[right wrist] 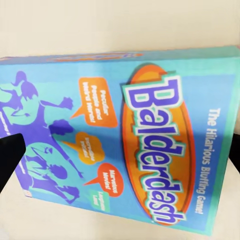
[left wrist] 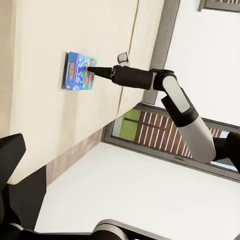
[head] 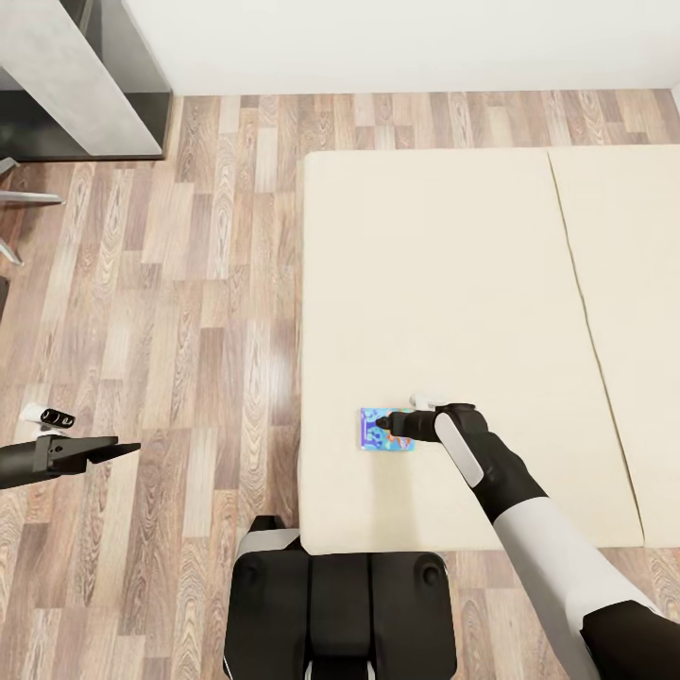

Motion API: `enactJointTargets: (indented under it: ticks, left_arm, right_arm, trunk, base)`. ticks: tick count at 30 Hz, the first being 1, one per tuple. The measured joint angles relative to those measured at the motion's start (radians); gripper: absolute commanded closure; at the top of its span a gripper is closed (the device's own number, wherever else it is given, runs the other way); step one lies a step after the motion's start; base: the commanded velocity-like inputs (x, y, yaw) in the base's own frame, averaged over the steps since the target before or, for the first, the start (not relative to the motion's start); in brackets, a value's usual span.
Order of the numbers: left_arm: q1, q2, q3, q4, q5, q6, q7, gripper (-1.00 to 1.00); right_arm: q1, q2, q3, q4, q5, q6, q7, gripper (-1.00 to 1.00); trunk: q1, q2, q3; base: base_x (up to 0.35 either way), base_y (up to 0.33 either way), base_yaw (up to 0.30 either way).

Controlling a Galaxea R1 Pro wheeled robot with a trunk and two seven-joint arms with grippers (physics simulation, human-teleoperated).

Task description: Put all the toys in the child's room - the three board games (two on the bed and one on the table), the two jigsaw puzzles on the table, and the tennis ball on the table - inside the toy box on the table in the child's room.

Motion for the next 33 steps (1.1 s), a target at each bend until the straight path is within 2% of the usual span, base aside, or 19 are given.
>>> enactJointTargets:
  ticks: [33]
  left_arm:
    - [0.0, 0.0, 0.0, 0.0, 0.0, 0.0, 0.0, -1.0]
  right_arm:
    - [0.0, 0.0, 0.001, 0.0, 0.0, -0.004, 0.0, -1.0]
  trunk:
    - [0.0, 0.0, 0.0]
  base:
    - [0.0, 0.022, 0.0]
